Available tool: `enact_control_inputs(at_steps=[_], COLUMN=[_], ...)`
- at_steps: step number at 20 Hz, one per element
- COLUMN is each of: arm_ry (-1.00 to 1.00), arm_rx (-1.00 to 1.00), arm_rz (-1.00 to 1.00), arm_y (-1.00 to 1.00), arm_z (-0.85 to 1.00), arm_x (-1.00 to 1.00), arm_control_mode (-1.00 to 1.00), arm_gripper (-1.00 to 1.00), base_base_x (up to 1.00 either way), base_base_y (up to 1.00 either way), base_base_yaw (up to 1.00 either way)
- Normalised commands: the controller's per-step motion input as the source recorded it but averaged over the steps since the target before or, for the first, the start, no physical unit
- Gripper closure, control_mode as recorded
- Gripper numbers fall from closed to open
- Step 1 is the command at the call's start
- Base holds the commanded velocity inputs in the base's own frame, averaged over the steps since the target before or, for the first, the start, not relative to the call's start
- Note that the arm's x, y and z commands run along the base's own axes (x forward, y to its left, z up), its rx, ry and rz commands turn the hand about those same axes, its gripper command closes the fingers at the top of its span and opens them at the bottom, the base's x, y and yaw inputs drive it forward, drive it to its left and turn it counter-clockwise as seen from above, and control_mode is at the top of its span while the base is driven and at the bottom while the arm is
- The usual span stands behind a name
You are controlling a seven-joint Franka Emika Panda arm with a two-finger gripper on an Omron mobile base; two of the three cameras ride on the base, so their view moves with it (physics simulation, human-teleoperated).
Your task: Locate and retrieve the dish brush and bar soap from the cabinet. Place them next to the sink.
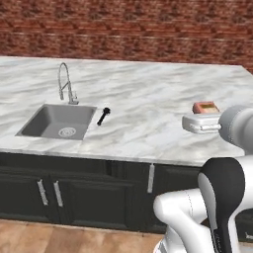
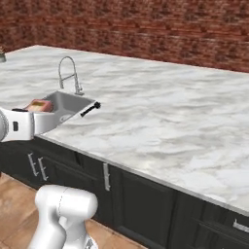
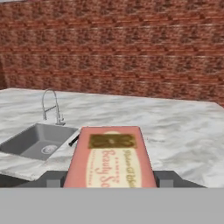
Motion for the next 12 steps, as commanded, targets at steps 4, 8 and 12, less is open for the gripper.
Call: enact_control_inputs(at_steps=[4, 8, 12], arm_ry=[0.00, 0.00, 0.00], arm_rx=[0.00, 0.00, 0.00], arm_rz=[0.00, 0.00, 0.00], arm_y=[0.00, 0.00, 0.00], arm_z=[0.00, 0.00, 0.00], arm_x=[0.00, 0.00, 0.00], arm_control_mode=[1.00, 1.00, 1.00], arm_gripper=[1.00, 1.00, 1.00], base_base_x=[0.36, 0.36, 0.12], base_base_y=[0.05, 0.01, 0.16], base_base_yaw=[-0.31, -0.32, -0.23])
